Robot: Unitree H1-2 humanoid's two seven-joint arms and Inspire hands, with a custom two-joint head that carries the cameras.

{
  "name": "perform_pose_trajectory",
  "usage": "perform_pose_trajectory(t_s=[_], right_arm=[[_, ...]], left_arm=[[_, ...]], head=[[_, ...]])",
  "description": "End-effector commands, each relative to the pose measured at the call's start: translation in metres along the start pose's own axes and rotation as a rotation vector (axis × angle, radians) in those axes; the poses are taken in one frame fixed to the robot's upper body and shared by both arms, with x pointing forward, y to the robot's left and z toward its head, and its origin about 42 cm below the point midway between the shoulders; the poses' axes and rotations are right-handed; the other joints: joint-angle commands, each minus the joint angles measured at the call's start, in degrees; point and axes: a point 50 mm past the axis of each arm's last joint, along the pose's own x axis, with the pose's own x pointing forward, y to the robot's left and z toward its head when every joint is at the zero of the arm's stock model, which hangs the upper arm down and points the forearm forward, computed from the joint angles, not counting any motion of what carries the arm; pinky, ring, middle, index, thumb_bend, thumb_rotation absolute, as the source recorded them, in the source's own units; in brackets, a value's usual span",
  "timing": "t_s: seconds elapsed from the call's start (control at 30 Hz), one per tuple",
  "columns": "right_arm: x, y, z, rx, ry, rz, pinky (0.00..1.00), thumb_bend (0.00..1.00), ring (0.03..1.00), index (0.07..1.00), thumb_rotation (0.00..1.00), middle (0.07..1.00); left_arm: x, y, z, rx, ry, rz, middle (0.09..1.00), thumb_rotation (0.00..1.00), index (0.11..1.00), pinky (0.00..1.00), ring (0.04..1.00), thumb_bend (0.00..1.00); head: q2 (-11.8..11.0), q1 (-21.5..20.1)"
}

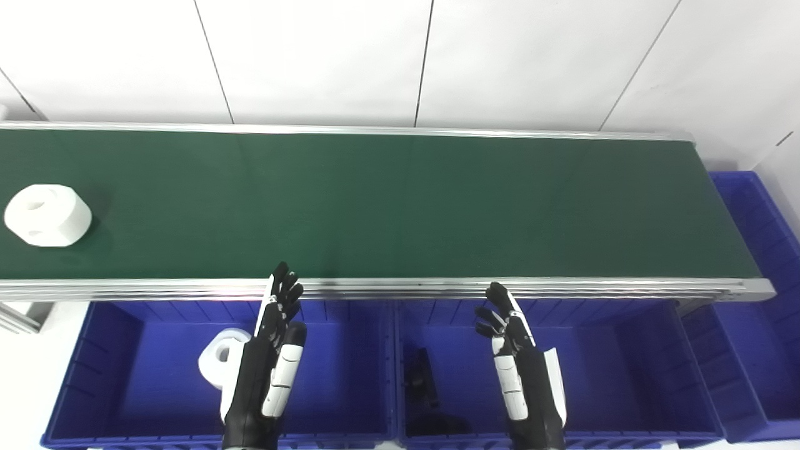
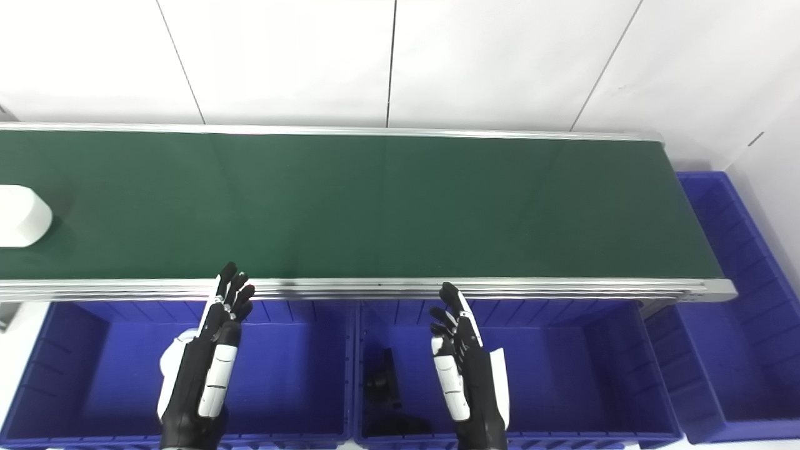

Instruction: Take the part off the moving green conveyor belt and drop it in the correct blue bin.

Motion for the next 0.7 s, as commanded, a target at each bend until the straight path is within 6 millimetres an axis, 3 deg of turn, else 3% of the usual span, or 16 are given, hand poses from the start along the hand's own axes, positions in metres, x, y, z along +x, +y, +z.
perform_pose_trajectory(t_s=[0.0,0.43,0.5,0.67], right_arm=[[0.001,-0.003,0.011,0.002,-0.043,0.002,0.81,0.63,0.862,0.935,0.96,0.925],[0.001,-0.005,0.011,0.000,-0.037,0.001,0.79,0.63,0.854,0.929,0.94,0.920],[0.001,-0.005,0.009,0.004,-0.040,-0.002,0.79,0.62,0.851,0.925,0.93,0.916],[-0.001,-0.015,-0.004,0.015,-0.048,0.002,0.81,0.61,0.863,0.929,0.92,0.932]], left_arm=[[0.001,-0.007,0.008,-0.014,-0.043,-0.007,0.966,0.95,0.986,0.94,0.942,0.59],[0.000,-0.009,0.008,-0.018,-0.034,-0.014,0.967,0.95,0.979,0.94,0.947,0.56],[0.000,-0.010,0.007,-0.014,-0.030,-0.013,0.963,0.95,0.970,0.93,0.940,0.56],[-0.002,-0.020,-0.001,0.000,-0.016,-0.019,0.952,0.91,0.931,0.90,0.924,0.59]], head=[[0.0,0.1],[-0.8,1.0],[-2.0,2.3],[-5.6,10.4]])
